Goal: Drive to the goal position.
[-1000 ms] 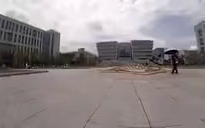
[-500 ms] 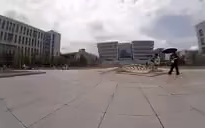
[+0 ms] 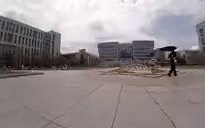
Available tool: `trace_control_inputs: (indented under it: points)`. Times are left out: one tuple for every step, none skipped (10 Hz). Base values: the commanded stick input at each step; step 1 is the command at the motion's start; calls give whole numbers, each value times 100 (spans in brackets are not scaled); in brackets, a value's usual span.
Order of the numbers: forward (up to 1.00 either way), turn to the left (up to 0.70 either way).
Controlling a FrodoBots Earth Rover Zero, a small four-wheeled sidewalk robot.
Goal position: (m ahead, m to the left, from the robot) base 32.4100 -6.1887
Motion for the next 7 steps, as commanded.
trace_control_inputs:
  points:
    - [100,-21]
    - [100,-25]
    - [100,0]
    - [100,0]
    - [100,0]
    - [100,0]
    - [100,0]
